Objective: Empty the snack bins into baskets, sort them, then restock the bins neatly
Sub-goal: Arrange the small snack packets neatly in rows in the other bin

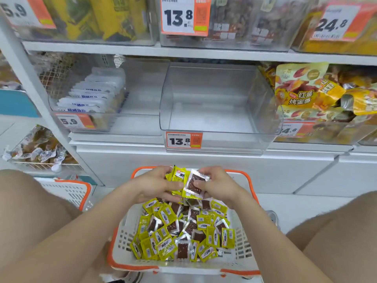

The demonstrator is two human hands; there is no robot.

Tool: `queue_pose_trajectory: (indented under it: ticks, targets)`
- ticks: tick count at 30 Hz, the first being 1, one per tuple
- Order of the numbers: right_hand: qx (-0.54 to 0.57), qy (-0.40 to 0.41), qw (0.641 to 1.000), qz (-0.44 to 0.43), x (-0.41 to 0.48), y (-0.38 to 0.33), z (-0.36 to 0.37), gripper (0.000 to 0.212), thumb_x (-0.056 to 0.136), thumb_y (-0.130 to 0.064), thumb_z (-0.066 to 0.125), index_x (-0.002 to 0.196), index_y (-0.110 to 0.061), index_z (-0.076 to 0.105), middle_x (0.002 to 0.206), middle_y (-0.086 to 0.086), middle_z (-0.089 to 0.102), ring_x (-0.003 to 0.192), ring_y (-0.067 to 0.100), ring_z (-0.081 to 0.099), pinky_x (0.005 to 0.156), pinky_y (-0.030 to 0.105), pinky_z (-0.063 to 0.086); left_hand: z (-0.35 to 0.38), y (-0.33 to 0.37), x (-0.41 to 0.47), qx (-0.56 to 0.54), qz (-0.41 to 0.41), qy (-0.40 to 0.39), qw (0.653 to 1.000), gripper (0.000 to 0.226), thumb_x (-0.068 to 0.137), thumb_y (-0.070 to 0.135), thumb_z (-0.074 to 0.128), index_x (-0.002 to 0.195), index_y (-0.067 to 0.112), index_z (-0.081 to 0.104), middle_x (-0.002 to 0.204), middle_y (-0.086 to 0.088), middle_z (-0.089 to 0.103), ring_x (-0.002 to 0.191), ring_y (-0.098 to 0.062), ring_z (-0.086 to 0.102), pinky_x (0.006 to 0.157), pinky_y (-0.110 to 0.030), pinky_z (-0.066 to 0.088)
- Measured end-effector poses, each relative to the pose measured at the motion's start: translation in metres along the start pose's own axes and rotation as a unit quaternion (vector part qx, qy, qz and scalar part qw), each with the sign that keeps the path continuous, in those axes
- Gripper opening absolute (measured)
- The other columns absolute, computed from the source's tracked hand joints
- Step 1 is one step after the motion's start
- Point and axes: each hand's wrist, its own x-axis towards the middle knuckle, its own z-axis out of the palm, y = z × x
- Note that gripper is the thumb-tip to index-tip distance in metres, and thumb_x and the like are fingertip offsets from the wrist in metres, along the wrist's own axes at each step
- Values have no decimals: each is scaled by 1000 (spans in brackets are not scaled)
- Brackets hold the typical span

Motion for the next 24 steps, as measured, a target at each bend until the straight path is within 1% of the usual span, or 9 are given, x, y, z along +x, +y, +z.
queue_pose_trajectory:
  ticks: [2, 4, 7, 8, 11, 13, 15, 20, 24]
  targets:
    - [7, 73, 997, -8, -3, -11, -3, 36, 95, -11, 72, 129, -16, 62, 117, 8, 67, 67, 19, 68, 67, 40, 60, 3, 8, -8, -7, 14, 14, 1000, 89, 84, 16, 87, 157, 14, 36, 145, -14, 60, 106, -39, 75, 98, -50, 58]
    - [47, 100, 994, -16, -8, -23, -6, 47, 92, -10, 75, 134, -24, 58, 118, 9, 66, 79, 22, 70, 65, 37, 57, 8, 13, -16, -26, 48, 29, 998, 88, 83, 14, 87, 156, 16, 38, 151, -10, 53, 105, -38, 75, 96, -49, 60]
    - [2, 102, 993, -60, -13, -40, -11, 59, 82, -16, 76, 135, -30, 55, 123, 4, 66, 106, 24, 69, 82, 36, 58, 23, 23, -33, -3, 116, 50, 992, 47, 95, 12, 76, 138, 21, 60, 135, -11, 68, 109, -38, 73, 96, -56, 58]
    - [-35, 109, 990, -85, -12, -44, -14, 57, 79, -17, 74, 132, -32, 59, 117, 0, 67, 104, 22, 69, 86, 38, 59, 28, 26, -38, -1, 132, 60, 989, 37, 97, 14, 73, 133, 22, 64, 129, -12, 71, 111, -39, 71, 97, -59, 57]
    - [-119, 151, 972, -135, -18, -59, -25, 45, 82, -7, 67, 119, -32, 68, 90, -8, 62, 76, 13, 61, 74, 28, 53, 38, 36, -50, -4, 151, 64, 986, 27, 102, 23, 66, 129, 25, 67, 122, -8, 75, 114, -36, 70, 97, -60, 57]
    - [-149, 166, 962, -156, -19, -60, -31, 43, 81, -6, 68, 114, -34, 68, 93, -3, 67, 75, 15, 59, 72, 30, 52, 43, 42, -55, -6, 150, 55, 987, 26, 105, 26, 61, 130, 22, 65, 121, -4, 76, 112, -30, 73, 96, -54, 59]
    - [-133, 147, 966, -165, -23, -59, -33, 43, 81, -6, 69, 113, -35, 66, 92, 1, 73, 71, 15, 63, 69, 34, 54, 46, 47, -58, -12, 148, 51, 988, 27, 105, 29, 58, 129, 19, 64, 120, -6, 76, 109, -29, 75, 94, -53, 60]
    - [-53, 115, 973, -192, -30, -59, -25, 30, 83, -11, 79, 101, -32, 69, 89, -3, 78, 81, 17, 76, 80, 48, 63, 48, 56, -59, 17, 160, 57, 985, 24, 103, 26, 64, 125, 17, 67, 112, -10, 77, 97, -34, 77, 82, -53, 64]
    - [-48, 206, 956, -202, -34, -62, -27, 25, 80, -20, 87, 85, -31, 66, 84, -12, 74, 77, 11, 72, 75, 49, 62, 48, 63, -59, -14, 161, 82, 983, 23, 104, 26, 63, 124, 13, 68, 112, -11, 77, 95, -36, 78, 79, -52, 65]
